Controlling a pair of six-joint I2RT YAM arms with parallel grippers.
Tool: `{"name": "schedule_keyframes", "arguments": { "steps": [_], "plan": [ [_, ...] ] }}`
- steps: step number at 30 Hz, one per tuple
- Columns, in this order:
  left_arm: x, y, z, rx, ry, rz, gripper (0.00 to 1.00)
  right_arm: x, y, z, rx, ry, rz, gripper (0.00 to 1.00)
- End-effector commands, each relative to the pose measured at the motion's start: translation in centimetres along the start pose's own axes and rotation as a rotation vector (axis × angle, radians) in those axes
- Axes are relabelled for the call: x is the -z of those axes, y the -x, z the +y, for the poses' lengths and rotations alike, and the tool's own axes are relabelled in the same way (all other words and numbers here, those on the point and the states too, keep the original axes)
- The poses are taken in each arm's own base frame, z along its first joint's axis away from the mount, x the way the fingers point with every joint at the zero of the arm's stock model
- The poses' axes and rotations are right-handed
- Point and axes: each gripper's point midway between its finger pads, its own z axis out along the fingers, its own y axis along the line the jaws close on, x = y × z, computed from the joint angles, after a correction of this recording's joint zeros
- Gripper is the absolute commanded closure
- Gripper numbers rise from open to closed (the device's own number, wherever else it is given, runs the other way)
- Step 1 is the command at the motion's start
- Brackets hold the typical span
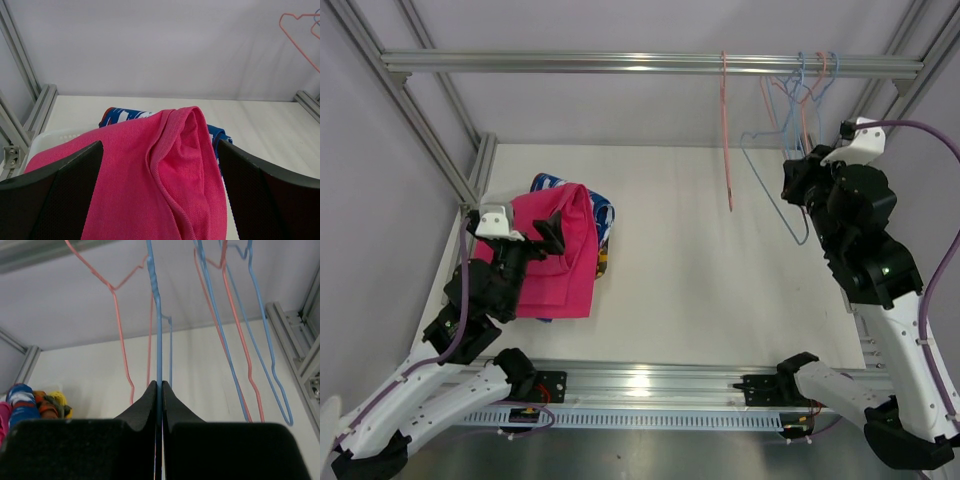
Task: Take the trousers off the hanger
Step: Place the hanger at the clothesline.
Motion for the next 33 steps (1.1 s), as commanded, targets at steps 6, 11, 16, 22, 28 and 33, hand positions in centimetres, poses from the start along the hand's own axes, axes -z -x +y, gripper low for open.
{"name": "schedule_keyframes", "arguments": {
  "steps": [6,11,16,22,28,33],
  "plan": [
    [-0.2,0.3,-0.1,0.011,-0.001,-0.023,0.01,-1.6,6.1,1.7,0.007,-0.005,-0.139,1.0],
    [-0.2,0.2,-0.4,0.013,-0.019,-0.016,0.01,-3.0,7.3,2.5,0.027,-0.006,-0.152,1.0],
    [-0.1,0.4,-0.2,0.01,-0.016,-0.024,0.0,-4.9,7.4,3.2,0.04,-0.008,-0.147,1.0],
    [0.4,1.1,0.5,0.03,0.001,-0.06,0.0,-7.3,6.9,3.4,0.053,-0.027,-0.132,1.0],
    [0.4,1.2,0.6,0.031,0.004,-0.063,0.01,-10.6,3.3,2.1,0.033,-0.04,-0.064,1.0],
    [0.4,1.2,0.8,0.035,0.005,-0.067,0.01,-12.1,-1.4,0.5,-0.012,-0.053,0.008,1.0]
  ]
}}
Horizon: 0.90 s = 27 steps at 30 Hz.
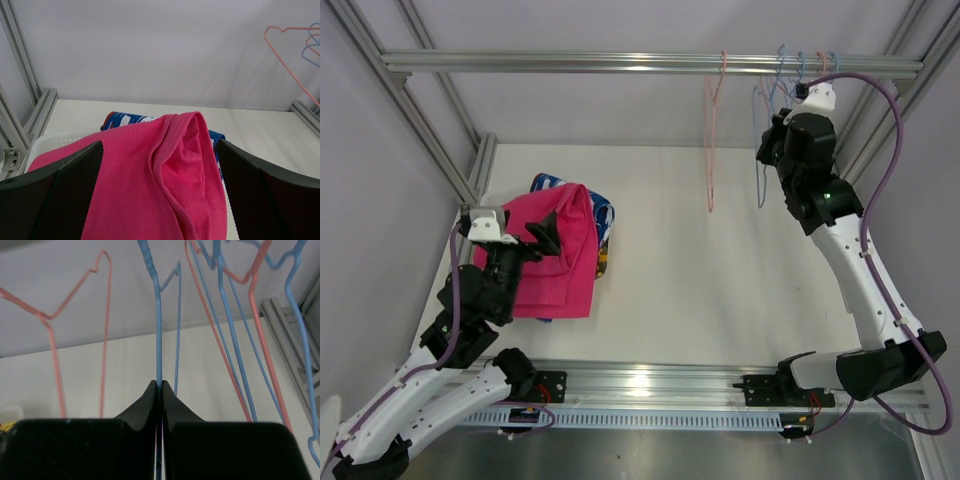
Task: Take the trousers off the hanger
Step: Place the hanger at the clothesline.
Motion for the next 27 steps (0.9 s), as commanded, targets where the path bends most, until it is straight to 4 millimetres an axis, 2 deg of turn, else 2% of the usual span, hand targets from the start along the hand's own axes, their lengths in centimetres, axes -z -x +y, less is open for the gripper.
{"name": "schedule_keyframes", "arguments": {
  "steps": [1,2,4,5,7,8,9,10,11,12,13,14,15,17,18,20,21,22,24,25,27],
  "plan": [
    [0.0,0.6,0.2,0.004,-0.001,-0.027,0.01,-0.3,-2.2,-0.2,-0.061,0.025,0.005,1.0],
    [0.0,0.7,0.2,0.005,-0.001,-0.028,0.01,-0.3,-3.0,-0.3,-0.065,0.025,0.015,1.0],
    [0.0,0.7,0.1,0.002,-0.007,-0.025,0.01,0.5,-3.6,-0.2,-0.092,0.051,0.006,1.0],
    [0.2,1.0,0.2,0.01,-0.011,-0.033,0.01,0.5,-5.5,-0.6,-0.088,0.043,0.038,1.0],
    [0.3,1.0,0.2,0.014,-0.015,-0.036,0.01,1.2,-6.3,-0.9,-0.105,0.045,0.043,1.0],
    [0.4,1.2,0.4,0.018,-0.01,-0.043,0.0,1.3,-7.9,-1.2,-0.102,0.039,0.068,1.0],
    [0.5,1.1,0.4,0.016,-0.009,-0.043,0.01,1.4,-8.4,-1.3,-0.106,0.039,0.075,0.99],
    [0.5,1.1,0.4,0.016,-0.008,-0.043,0.01,1.8,-8.6,-1.5,-0.11,0.039,0.073,0.95],
    [0.5,1.3,0.4,0.02,-0.01,-0.045,0.01,2.0,-9.9,-1.7,-0.107,0.037,0.099,0.82],
    [0.5,1.2,0.3,0.018,-0.013,-0.043,0.01,2.2,-10.4,-1.8,-0.11,0.037,0.107,0.75],
    [0.4,1.0,0.3,0.016,-0.015,-0.039,0.0,2.9,-10.5,-1.5,-0.119,0.051,0.106,0.62],
    [0.4,1.1,0.3,0.016,-0.015,-0.039,0.01,3.2,-10.8,-1.8,-0.121,0.047,0.107,0.62],
    [0.4,1.1,0.3,0.016,-0.015,-0.039,0.0,3.6,-12.5,-1.7,-0.116,0.052,0.136,0.52],
    [0.4,1.1,0.2,0.019,-0.016,-0.04,0.01,4.8,-13.1,-1.8,-0.127,0.058,0.133,0.41],
    [0.5,1.1,0.3,0.02,-0.016,-0.042,0.01,5.5,-15.0,-1.9,-0.113,0.053,0.172,0.39],
    [0.5,1.1,0.3,0.021,-0.016,-0.042,0.01,6.6,-16.2,-2.4,-0.116,0.035,0.184,0.33],
    [0.5,1.2,0.3,0.022,-0.018,-0.043,0.01,7.7,-16.2,-2.7,-0.122,0.04,0.173,0.27],
    [0.6,1.3,0.2,0.026,-0.021,-0.045,0.01,8.3,-17.9,-3.0,-0.111,0.033,0.201,0.24],
    [0.6,1.2,0.3,0.026,-0.022,-0.044,0.01,10.2,-18.4,-3.9,-0.127,0.029,0.19,0.21],
    [0.6,1.3,0.2,0.027,-0.024,-0.045,0.01,10.8,-20.1,-4.3,-0.118,0.025,0.218,0.21],
    [0.7,1.2,0.3,0.029,-0.024,-0.045,0.01,12.0,-21.4,-5.1,-0.122,0.019,0.24,0.21]
  ]
}}
